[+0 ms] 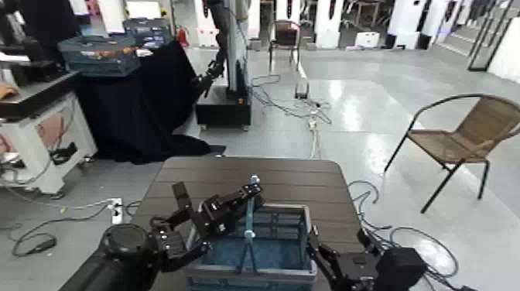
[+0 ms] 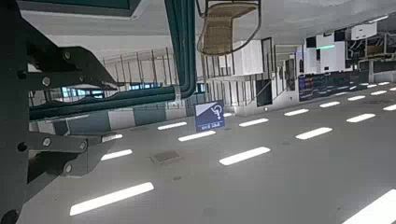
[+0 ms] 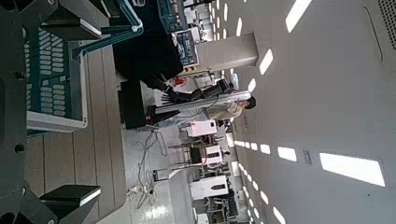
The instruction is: Place the crate on the table.
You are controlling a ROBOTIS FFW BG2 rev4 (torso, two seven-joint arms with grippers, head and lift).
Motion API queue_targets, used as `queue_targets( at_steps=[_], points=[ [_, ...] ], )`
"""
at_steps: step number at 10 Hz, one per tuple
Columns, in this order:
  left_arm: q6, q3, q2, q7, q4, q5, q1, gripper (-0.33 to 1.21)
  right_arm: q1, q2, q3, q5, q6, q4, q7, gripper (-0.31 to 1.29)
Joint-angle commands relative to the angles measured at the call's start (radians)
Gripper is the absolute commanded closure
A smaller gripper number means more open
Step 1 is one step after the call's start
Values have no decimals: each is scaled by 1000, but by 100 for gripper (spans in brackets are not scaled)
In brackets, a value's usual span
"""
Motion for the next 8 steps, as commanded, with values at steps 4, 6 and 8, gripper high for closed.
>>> queue_targets(
  at_steps=[4, 6, 8],
  points=[
    [-49, 72, 3, -1, -35, -131, 26, 1, 3, 1, -6, -7, -2, 1, 0, 14],
    [-68, 125, 6, -1, -73, -191, 48, 1, 5, 1, -6, -7, 0, 1, 0, 14],
    [-120, 202, 14, 19, -161, -296, 95, 1, 5, -1, -7, -7, 3, 0, 0, 14]
  ],
)
